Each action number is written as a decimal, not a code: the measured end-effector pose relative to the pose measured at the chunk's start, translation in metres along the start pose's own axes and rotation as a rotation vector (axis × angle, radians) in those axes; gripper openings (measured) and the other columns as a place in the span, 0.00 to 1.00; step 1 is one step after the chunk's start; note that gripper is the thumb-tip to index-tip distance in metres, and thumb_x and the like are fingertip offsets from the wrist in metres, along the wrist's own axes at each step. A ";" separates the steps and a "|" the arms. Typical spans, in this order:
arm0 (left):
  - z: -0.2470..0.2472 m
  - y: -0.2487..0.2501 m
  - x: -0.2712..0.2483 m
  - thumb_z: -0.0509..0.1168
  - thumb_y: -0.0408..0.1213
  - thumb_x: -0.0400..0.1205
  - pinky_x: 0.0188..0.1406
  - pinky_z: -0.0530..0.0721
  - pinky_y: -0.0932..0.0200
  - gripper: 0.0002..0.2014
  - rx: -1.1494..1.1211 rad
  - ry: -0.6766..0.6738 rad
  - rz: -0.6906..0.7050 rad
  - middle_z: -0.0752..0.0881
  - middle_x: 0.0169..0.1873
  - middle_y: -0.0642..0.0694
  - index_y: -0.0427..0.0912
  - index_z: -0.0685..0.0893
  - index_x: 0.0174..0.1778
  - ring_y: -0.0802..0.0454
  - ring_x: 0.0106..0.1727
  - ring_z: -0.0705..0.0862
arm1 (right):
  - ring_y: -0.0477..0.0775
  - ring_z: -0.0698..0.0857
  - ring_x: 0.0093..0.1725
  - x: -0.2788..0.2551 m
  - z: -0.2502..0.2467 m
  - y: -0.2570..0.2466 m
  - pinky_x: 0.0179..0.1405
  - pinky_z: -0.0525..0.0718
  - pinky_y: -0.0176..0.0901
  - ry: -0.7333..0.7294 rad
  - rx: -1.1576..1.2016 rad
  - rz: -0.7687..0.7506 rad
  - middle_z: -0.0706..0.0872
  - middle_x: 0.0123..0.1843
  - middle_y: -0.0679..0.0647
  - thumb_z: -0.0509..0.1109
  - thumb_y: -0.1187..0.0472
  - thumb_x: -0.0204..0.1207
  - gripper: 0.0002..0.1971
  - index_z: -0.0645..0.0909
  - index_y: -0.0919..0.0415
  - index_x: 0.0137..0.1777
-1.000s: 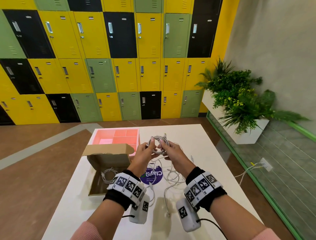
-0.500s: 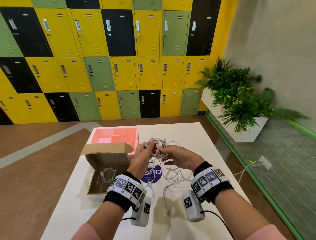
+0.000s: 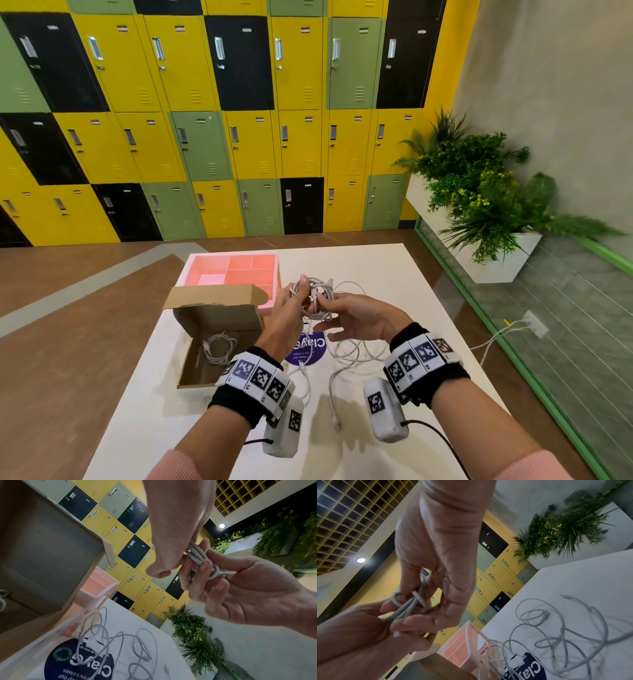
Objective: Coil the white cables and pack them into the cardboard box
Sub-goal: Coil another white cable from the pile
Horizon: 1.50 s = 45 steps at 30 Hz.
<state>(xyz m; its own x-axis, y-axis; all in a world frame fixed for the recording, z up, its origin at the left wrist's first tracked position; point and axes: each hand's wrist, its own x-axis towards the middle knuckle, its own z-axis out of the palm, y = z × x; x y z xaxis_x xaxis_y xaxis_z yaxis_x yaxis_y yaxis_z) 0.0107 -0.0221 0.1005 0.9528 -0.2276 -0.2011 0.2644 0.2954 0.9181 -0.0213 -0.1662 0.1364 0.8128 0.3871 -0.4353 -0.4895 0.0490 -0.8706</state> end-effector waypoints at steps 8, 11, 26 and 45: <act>0.000 -0.003 -0.004 0.57 0.43 0.87 0.40 0.86 0.60 0.19 -0.046 -0.140 0.004 0.87 0.46 0.36 0.28 0.78 0.59 0.48 0.47 0.88 | 0.48 0.85 0.38 0.002 0.001 0.000 0.36 0.84 0.31 -0.018 0.034 -0.008 0.88 0.42 0.52 0.60 0.69 0.83 0.08 0.81 0.63 0.49; 0.001 -0.001 -0.003 0.56 0.44 0.87 0.46 0.87 0.57 0.21 -0.028 -0.114 0.015 0.85 0.50 0.33 0.27 0.78 0.62 0.45 0.51 0.86 | 0.45 0.86 0.37 0.002 0.004 -0.002 0.37 0.85 0.32 -0.013 0.018 -0.021 0.88 0.39 0.52 0.60 0.71 0.82 0.08 0.81 0.65 0.48; -0.005 -0.002 -0.003 0.65 0.50 0.79 0.49 0.76 0.57 0.13 0.091 -0.167 0.112 0.86 0.32 0.49 0.43 0.84 0.41 0.53 0.39 0.83 | 0.53 0.85 0.46 0.010 -0.002 -0.004 0.55 0.86 0.43 0.132 -0.006 -0.076 0.85 0.45 0.59 0.62 0.72 0.81 0.06 0.80 0.69 0.48; 0.002 -0.003 -0.016 0.60 0.48 0.81 0.45 0.80 0.61 0.16 0.047 -0.262 0.057 0.86 0.35 0.47 0.39 0.83 0.38 0.55 0.40 0.84 | 0.49 0.84 0.38 0.009 -0.018 0.007 0.39 0.81 0.39 0.530 -0.065 -0.213 0.88 0.40 0.56 0.76 0.60 0.73 0.13 0.84 0.67 0.53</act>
<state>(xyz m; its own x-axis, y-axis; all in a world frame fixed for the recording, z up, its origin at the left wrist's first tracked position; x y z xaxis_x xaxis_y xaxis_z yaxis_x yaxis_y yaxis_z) -0.0053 -0.0211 0.1012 0.8930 -0.4462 -0.0593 0.1986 0.2724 0.9415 -0.0122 -0.1789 0.1223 0.9470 -0.1401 -0.2891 -0.2904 0.0119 -0.9568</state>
